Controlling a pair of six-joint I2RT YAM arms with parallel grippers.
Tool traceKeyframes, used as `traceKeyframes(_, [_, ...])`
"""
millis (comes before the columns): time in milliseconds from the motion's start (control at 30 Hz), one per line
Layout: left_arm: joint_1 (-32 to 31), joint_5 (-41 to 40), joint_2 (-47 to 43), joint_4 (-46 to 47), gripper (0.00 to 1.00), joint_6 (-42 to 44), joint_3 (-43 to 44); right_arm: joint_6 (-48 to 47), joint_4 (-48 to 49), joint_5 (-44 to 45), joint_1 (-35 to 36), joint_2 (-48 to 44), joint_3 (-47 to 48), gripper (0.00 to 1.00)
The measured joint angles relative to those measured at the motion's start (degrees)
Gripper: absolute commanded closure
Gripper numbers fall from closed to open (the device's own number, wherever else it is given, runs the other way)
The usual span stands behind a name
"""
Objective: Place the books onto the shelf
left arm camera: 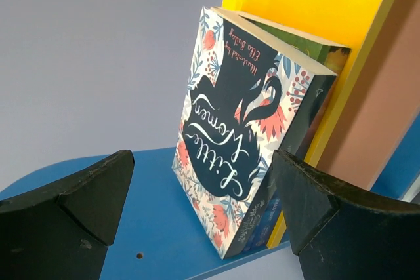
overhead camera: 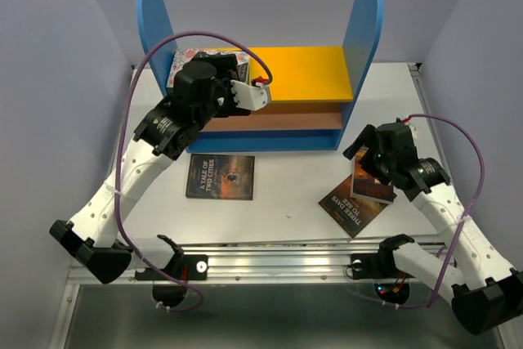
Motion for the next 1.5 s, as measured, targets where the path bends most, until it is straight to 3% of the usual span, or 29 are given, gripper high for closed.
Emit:
traceKeyframes(267, [0.0, 5.1, -2.8, -2.7, 0.01, -1.5, 0.8, 0.0, 0.0, -0.8, 0.0, -0.9, 0.0, 0.00])
traceKeyframes(367, [0.0, 9.1, -3.1, -1.2, 0.01, -5.8, 0.8, 0.0, 0.1, -0.8, 0.0, -1.3, -0.1, 0.00])
traceKeyframes(500, [0.0, 14.2, -3.4, 7.5, 0.01, -20.1, 1.0, 0.0, 0.7, -1.4, 0.0, -1.3, -0.5, 0.00])
traceKeyframes(633, [0.0, 13.5, -3.3, 15.8, 0.01, -42.5, 3.4, 0.0, 1.4, -1.7, 0.0, -1.4, -1.6, 0.00])
traceKeyframes(800, [0.0, 8.9, -2.6, 17.1, 0.01, -68.8, 8.2, -0.1, 1.8, -2.2, 0.0, -2.6, -3.8, 0.00])
traceKeyframes(933, [0.0, 7.0, -2.0, 11.3, 0.01, -80.6, 8.0, -0.6, 1.7, -2.3, 0.0, -3.9, -4.6, 0.00])
traceKeyframes(1200, [0.0, 8.3, -5.3, 3.1, 0.01, -92.3, -4.9, -1.9, 2.4, -2.5, 0.0, -4.1, -5.2, 0.00])
traceKeyframes(1500, [0.0, 10.4, -2.4, 1.5, 0.01, -94.9, -4.7, -3.0, 2.4, -2.7, 0.0, -3.6, -5.6, 0.00])
